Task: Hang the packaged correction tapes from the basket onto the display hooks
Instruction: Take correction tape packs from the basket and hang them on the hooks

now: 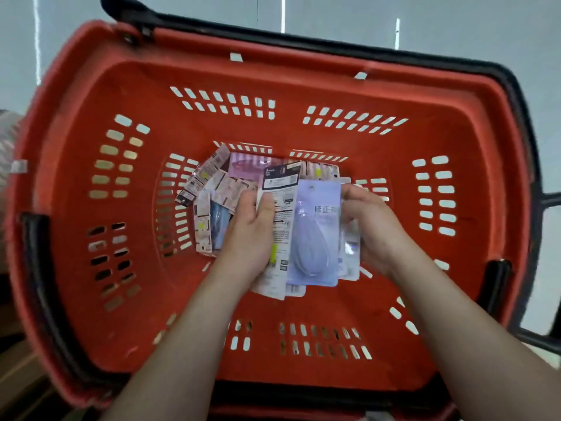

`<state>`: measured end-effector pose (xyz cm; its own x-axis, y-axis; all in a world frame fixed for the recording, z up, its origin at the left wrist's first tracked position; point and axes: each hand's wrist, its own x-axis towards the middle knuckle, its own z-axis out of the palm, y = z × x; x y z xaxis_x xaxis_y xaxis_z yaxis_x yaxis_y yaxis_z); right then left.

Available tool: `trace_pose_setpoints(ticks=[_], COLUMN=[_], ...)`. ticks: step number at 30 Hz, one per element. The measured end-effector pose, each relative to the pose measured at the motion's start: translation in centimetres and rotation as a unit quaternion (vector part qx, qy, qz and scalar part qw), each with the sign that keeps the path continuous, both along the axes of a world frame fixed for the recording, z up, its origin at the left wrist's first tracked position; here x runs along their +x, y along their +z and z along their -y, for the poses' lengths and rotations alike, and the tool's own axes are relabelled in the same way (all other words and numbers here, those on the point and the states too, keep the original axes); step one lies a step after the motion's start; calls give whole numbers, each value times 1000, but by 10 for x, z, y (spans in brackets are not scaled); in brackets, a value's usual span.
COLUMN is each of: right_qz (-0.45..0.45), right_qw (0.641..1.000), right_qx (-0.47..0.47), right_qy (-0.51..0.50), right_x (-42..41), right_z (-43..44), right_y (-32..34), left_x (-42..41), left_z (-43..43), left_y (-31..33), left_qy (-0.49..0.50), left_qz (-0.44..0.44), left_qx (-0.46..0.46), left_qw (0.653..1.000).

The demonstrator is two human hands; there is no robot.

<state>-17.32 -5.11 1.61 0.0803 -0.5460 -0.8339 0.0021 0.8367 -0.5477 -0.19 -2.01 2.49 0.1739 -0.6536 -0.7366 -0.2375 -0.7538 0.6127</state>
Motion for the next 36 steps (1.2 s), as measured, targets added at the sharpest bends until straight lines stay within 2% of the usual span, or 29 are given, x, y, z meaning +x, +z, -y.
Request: trace_pose_setpoints(ticks=[3, 6, 8, 14, 20, 22, 24, 27, 29, 31, 33, 36], right_qz=[96, 96, 69, 28, -21, -24, -52, -53, -34, 0, 52, 137], right_qw=[993, 995, 997, 995, 990, 983, 972, 960, 966, 974, 981, 983], right_qx=[50, 36, -9, -77, -130, -162, -187, -215, -196, -175, -146, -88], right_qy=[-53, 12, 28, 49, 42, 82, 132, 169, 167, 144, 118, 89], right_x=[6, 12, 17, 21, 20, 13, 7, -2, 0, 5, 8, 2], right_z=[-1, -6, -7, 1, 0, 2, 6, 9, 8, 5, 2, -2], right_y=[10, 18, 25, 72, 134, 161, 191, 229, 254, 280, 310, 354], left_x=[-8, -14, -14, -4, 8, 15, 20, 19, 12, 3, -4, -9], left_z=[-4, -3, -2, -2, -1, -1, -3, -10, -13, -19, -29, -46], left_y=[9, 16, 20, 67, 117, 138, 163, 212, 252, 286, 310, 347], left_qy=[19, 53, 78, 130, 213, 243, 252, 191, 100, -23, -137, -195], left_qz=[56, 87, 59, -144, -136, -150, -121, 16, 73, 128, 203, 270], left_qx=[4, 13, 12, 50, 33, 13, -32, -147, -260, -368, -453, -488], left_qw=[998, 995, 995, 980, 967, 958, 960, 970, 958, 921, 857, 806])
